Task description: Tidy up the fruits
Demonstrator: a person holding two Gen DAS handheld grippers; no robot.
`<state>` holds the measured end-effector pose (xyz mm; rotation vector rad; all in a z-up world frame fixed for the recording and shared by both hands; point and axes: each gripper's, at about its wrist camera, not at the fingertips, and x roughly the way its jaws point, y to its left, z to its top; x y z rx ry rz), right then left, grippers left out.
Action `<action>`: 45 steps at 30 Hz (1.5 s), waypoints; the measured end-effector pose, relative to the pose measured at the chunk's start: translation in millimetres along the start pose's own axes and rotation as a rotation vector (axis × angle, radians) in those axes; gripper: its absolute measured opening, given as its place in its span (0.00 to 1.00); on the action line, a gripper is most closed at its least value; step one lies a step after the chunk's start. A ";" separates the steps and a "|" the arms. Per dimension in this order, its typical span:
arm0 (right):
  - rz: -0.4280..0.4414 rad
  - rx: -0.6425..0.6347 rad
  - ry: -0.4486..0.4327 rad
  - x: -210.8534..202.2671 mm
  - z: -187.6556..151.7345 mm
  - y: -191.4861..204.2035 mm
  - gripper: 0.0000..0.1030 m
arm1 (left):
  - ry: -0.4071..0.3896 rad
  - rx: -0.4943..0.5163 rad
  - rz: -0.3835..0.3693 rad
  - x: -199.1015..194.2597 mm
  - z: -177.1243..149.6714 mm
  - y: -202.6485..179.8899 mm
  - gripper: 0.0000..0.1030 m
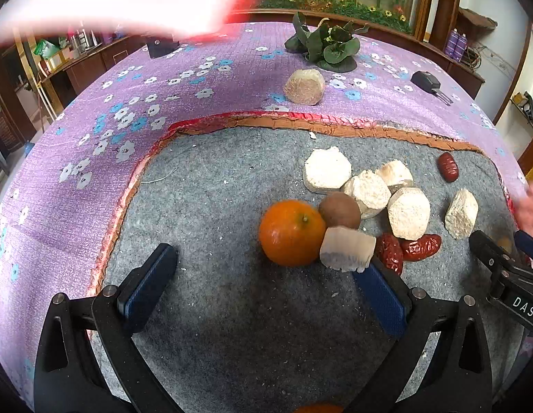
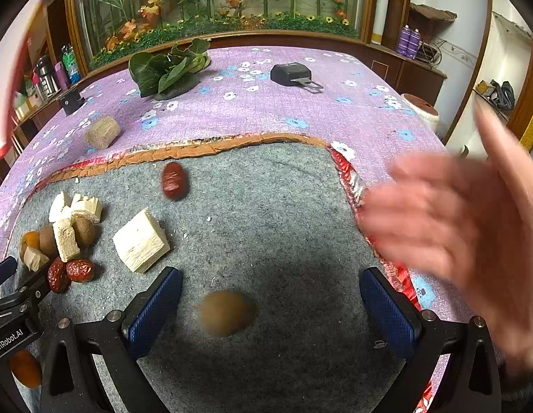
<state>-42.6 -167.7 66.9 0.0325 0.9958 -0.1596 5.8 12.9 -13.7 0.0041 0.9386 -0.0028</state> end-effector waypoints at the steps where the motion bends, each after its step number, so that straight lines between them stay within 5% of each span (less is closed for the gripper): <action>1: 0.000 0.000 0.000 -0.1 0.0 0.1 1.00 | 0.000 0.000 0.000 0.1 0.2 0.0 1.00; 30: -0.001 0.008 0.003 0.4 1.3 1.2 1.00 | 0.000 -0.001 0.000 0.2 0.1 0.3 1.00; 36: 0.065 -0.036 0.003 -1.2 0.6 -3.4 1.00 | 0.003 0.002 -0.003 0.1 0.8 0.4 1.00; 40: 0.140 -0.003 -0.025 -6.6 -2.5 -13.0 1.00 | 0.057 0.018 -0.108 -13.0 -2.0 19.7 1.00; 42: 0.170 0.013 -0.038 -11.2 -4.3 -14.8 1.00 | 0.013 -0.035 -0.156 -39.1 -12.5 39.4 1.00; 45: 0.241 0.021 -0.094 -27.4 -8.2 -14.2 1.00 | -0.107 0.012 -0.067 -83.0 -33.9 55.6 1.00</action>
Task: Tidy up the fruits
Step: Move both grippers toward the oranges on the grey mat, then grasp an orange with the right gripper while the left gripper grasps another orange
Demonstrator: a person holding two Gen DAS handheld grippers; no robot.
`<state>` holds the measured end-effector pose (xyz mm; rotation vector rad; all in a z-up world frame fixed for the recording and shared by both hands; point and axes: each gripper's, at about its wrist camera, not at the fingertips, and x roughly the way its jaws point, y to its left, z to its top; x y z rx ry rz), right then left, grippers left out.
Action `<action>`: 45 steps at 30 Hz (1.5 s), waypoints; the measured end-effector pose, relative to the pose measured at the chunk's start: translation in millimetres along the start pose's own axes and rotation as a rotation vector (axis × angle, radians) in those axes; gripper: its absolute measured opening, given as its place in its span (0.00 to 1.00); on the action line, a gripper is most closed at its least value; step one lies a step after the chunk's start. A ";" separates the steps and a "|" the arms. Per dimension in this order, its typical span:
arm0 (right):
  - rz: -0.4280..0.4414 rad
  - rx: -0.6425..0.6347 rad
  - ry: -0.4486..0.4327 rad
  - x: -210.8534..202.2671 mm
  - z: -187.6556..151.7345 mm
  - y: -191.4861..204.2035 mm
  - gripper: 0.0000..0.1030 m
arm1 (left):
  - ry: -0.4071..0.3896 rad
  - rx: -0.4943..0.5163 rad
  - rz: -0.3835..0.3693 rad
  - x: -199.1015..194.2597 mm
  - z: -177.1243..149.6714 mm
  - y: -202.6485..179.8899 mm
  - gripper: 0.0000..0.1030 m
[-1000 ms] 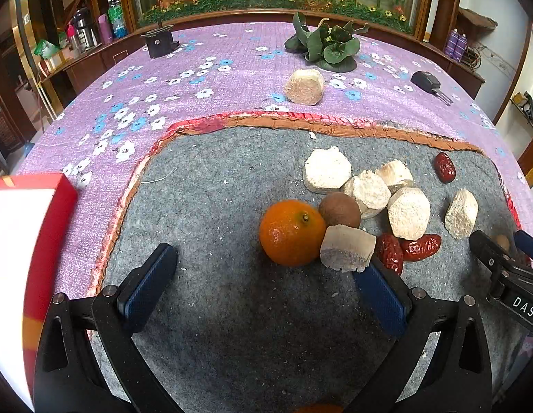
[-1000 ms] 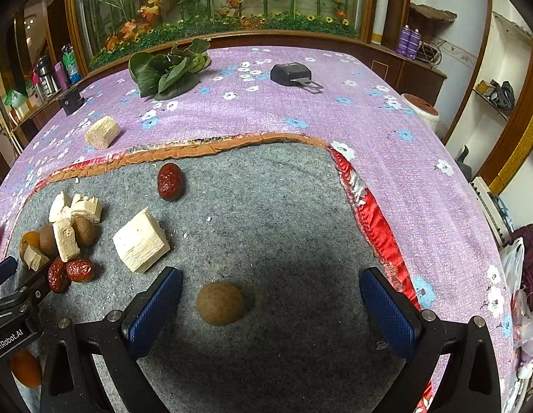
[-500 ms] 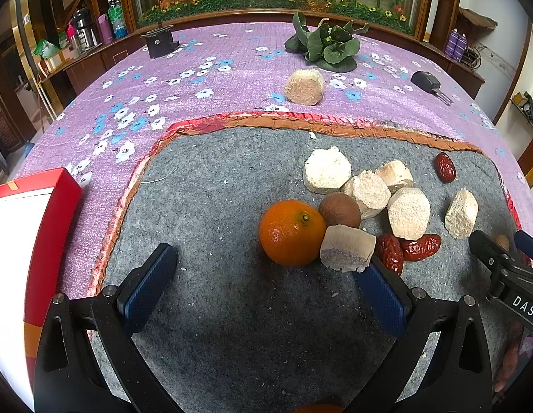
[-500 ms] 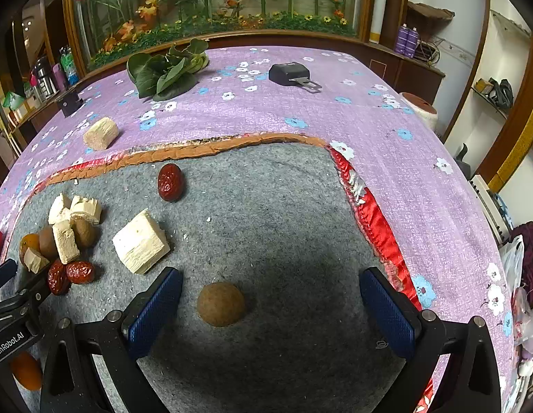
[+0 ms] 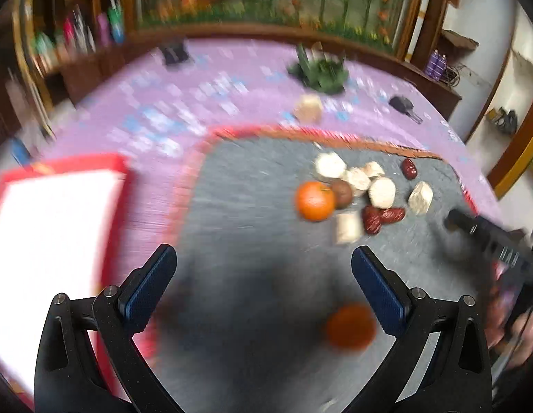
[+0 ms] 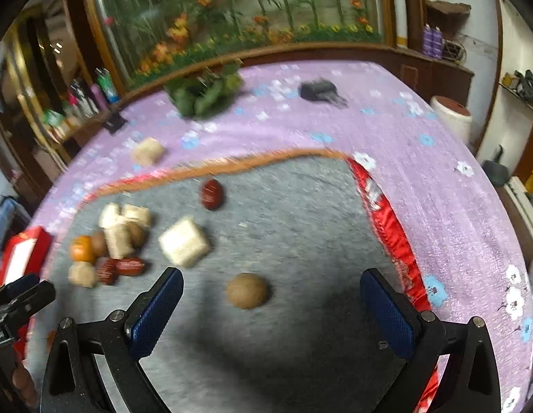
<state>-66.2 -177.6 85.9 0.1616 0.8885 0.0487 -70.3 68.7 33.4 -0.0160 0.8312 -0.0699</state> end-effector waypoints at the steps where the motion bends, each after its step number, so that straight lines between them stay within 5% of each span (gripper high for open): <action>1: 0.024 -0.011 -0.028 -7.5 -1.7 4.6 1.00 | -0.038 0.037 0.035 -14.5 -8.5 1.4 1.00; 7: 0.163 -0.246 -0.037 -31.1 5.1 84.5 1.00 | -0.151 0.197 0.229 -62.3 -62.1 4.7 1.00; 12: 0.212 -0.435 0.022 -11.4 18.8 165.3 0.89 | -0.140 0.216 0.137 -75.0 -81.4 3.8 1.00; 16: 0.240 -0.467 0.159 32.1 26.9 195.0 0.68 | -0.149 0.189 0.096 -84.2 -88.0 9.0 1.00; 18: 0.264 -0.438 0.211 50.8 29.7 197.9 0.59 | -0.147 0.188 0.081 -85.8 -89.1 11.2 1.00; 24: 0.317 -0.453 0.289 64.3 31.3 199.7 0.60 | -0.158 0.280 0.098 -87.9 -95.3 1.5 1.00; 28: 0.303 -0.494 0.422 69.3 27.1 189.0 0.57 | -0.166 0.315 0.093 -91.3 -102.6 1.2 1.00; 34: 0.273 -0.491 0.351 69.1 21.4 193.9 0.53 | -0.163 0.325 0.097 -89.8 -103.0 -4.2 1.00; 37: 0.270 -0.456 0.307 70.4 22.0 191.8 0.44 | -0.169 0.320 0.099 -92.8 -102.4 -2.6 1.00; 42: 0.400 -0.257 0.261 74.3 29.0 162.5 0.32 | -0.164 0.298 0.089 -92.1 -96.5 -2.4 1.00; 45: 0.388 -0.303 0.217 66.7 23.0 167.1 0.32 | -0.161 0.309 0.116 -86.6 -89.7 -9.5 0.96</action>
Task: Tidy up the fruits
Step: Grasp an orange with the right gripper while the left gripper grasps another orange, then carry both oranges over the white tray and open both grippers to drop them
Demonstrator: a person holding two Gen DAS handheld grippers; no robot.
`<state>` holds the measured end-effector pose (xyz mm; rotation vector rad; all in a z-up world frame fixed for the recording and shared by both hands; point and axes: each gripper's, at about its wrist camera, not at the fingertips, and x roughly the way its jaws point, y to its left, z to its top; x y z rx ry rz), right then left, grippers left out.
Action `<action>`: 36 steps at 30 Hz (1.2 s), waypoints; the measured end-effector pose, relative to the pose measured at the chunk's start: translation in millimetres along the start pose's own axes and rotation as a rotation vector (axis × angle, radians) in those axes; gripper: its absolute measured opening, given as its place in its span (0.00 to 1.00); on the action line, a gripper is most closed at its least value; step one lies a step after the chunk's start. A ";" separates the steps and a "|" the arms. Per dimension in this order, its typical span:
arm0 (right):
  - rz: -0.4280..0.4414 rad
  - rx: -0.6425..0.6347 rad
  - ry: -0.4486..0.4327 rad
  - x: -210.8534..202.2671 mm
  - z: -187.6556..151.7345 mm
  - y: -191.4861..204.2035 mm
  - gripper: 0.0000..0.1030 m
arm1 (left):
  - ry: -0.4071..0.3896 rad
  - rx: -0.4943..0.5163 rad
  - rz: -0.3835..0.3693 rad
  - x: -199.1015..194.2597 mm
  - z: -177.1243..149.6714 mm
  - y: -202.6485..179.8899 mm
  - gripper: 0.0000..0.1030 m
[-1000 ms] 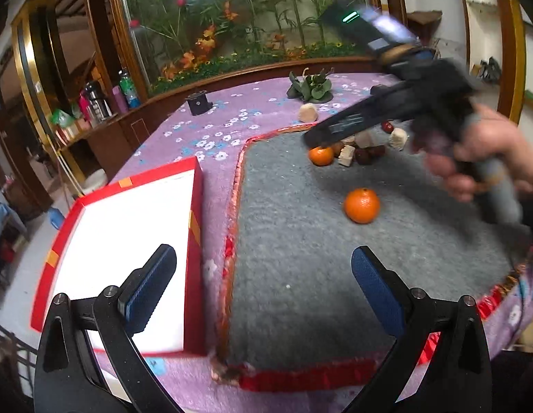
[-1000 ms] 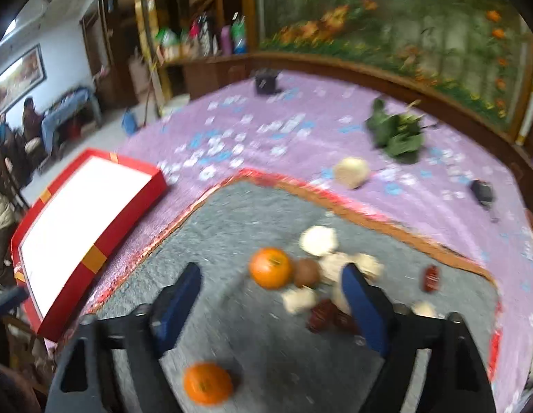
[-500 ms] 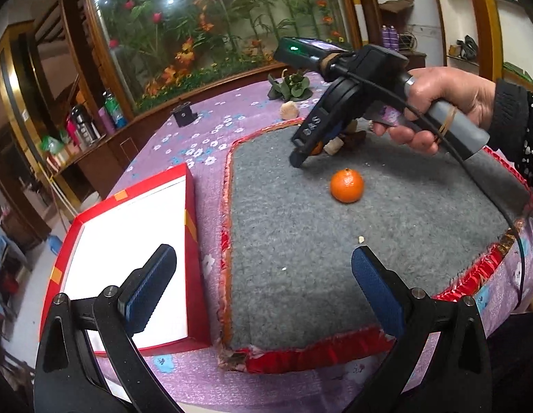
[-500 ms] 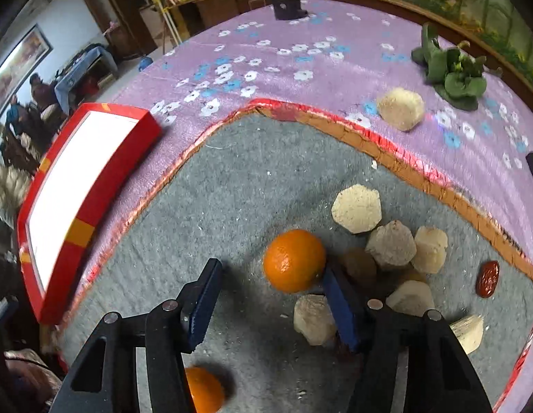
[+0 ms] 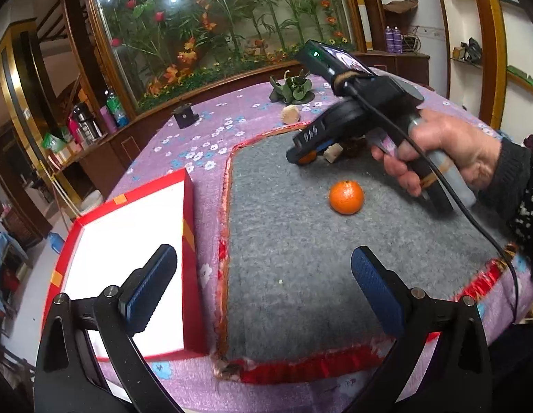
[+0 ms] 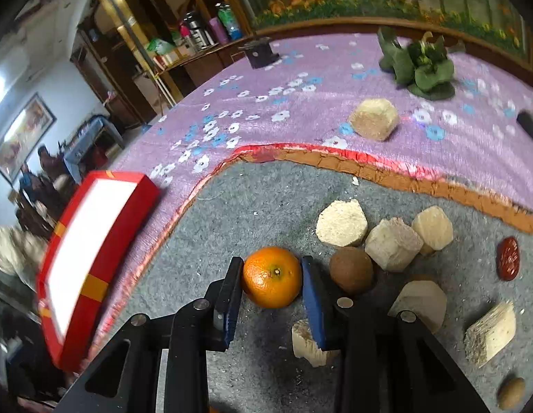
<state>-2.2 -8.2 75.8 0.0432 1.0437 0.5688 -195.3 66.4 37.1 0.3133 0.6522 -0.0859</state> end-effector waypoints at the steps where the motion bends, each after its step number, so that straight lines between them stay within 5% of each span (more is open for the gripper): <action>1: -0.025 -0.036 -0.003 1.2 -0.3 5.9 0.32 | 0.010 0.000 0.007 3.0 1.5 -1.3 0.95; 6: -0.027 -0.075 -0.016 4.2 -2.9 6.2 0.30 | 0.079 -0.035 -0.024 27.2 15.9 -10.5 0.76; 15: 0.246 0.079 -0.133 -40.3 4.9 -20.0 0.30 | 0.139 -0.045 -0.123 57.0 48.6 -32.3 0.71; 23: 0.297 0.169 -0.163 -51.3 5.4 -31.1 0.30 | 0.192 -0.024 -0.154 82.7 56.6 -55.4 0.71; 25: 0.298 0.179 -0.166 -52.0 5.8 -32.6 0.30 | 0.210 -0.025 -0.150 89.9 55.1 -57.8 0.63; 27: 0.302 0.185 -0.160 -52.5 5.5 -35.7 0.30 | 0.236 -0.048 -0.199 96.9 50.4 -57.3 0.39; 28: 0.310 0.191 -0.154 -50.3 5.3 -36.1 0.30 | 0.232 -0.062 -0.230 99.1 47.9 -55.1 0.36; 36: 0.427 0.210 -0.116 -42.7 3.9 -33.7 0.30 | 0.178 -0.147 -0.232 80.9 43.1 -31.2 0.34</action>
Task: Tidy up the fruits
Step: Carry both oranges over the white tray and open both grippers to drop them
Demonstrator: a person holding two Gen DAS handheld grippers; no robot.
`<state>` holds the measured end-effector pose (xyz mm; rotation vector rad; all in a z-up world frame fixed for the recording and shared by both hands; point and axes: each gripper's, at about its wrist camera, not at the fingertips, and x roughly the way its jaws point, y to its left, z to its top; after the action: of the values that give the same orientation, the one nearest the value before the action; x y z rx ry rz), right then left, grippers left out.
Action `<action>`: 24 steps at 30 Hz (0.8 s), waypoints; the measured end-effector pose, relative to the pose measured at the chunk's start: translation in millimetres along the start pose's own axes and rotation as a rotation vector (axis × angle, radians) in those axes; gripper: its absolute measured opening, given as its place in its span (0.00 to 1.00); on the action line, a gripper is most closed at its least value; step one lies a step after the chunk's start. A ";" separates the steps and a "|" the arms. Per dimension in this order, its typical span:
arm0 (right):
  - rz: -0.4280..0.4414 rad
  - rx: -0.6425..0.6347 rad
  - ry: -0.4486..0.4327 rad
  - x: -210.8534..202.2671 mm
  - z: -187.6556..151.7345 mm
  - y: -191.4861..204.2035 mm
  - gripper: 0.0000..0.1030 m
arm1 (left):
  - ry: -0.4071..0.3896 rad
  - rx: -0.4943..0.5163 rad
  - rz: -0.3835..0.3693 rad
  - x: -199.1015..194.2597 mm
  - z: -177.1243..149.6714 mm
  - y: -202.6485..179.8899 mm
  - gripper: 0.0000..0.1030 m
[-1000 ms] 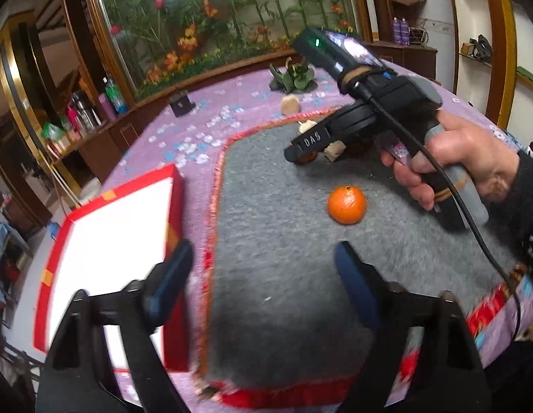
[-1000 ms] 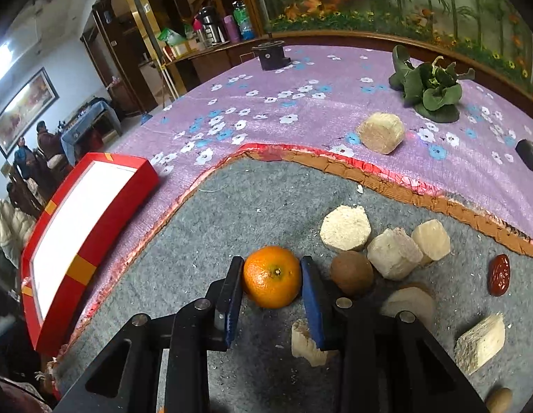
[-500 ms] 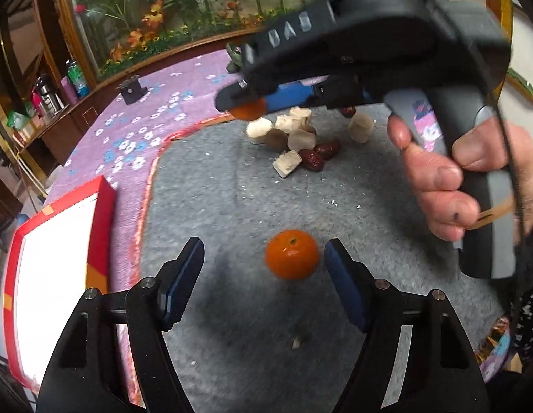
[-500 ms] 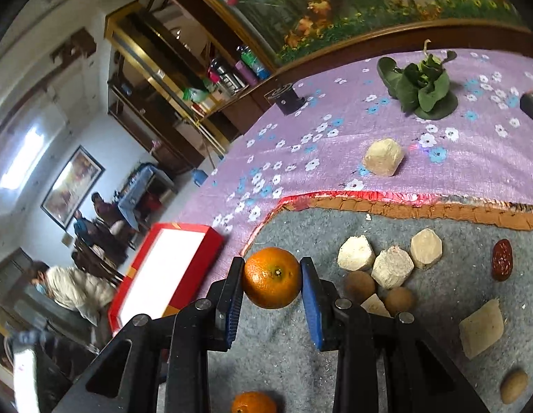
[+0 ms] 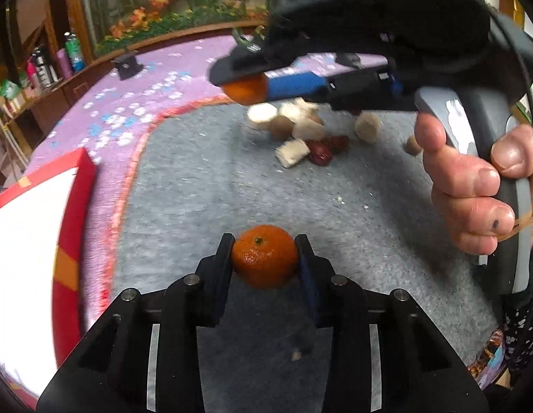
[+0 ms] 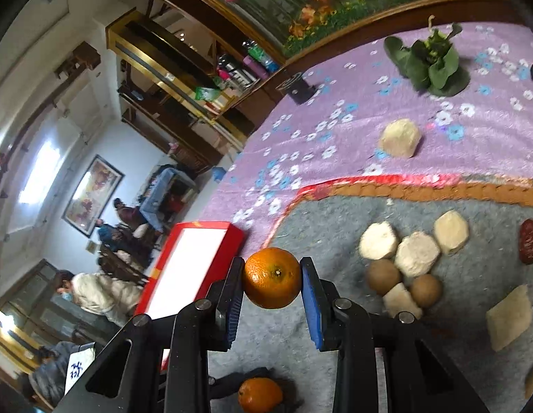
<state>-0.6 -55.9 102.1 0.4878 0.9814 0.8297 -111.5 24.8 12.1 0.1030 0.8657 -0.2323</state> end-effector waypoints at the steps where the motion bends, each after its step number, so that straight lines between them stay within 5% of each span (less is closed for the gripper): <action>1: 0.015 0.002 0.001 0.3 0.0 0.6 0.30 | -0.016 -0.007 0.007 -7.3 -1.6 3.9 0.34; 6: 0.126 0.044 0.030 7.5 -3.6 4.0 0.30 | -0.099 -0.091 0.051 -52.0 -10.6 32.1 0.34; 10: 0.191 0.063 0.077 25.2 -10.6 23.0 0.30 | -0.140 -0.123 0.176 -84.0 -20.6 65.0 0.34; 16: 0.203 -0.055 0.172 73.6 -34.2 96.6 0.30 | -0.103 -0.208 0.387 -92.3 -45.0 124.4 0.34; 24: 0.145 -0.153 0.288 145.0 -74.9 155.3 0.30 | -0.029 -0.273 0.454 -85.6 -75.9 159.1 0.34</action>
<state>-83.3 153.5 96.8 0.3151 1.1454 1.1181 -182.5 206.8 27.8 0.0391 0.8147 0.3084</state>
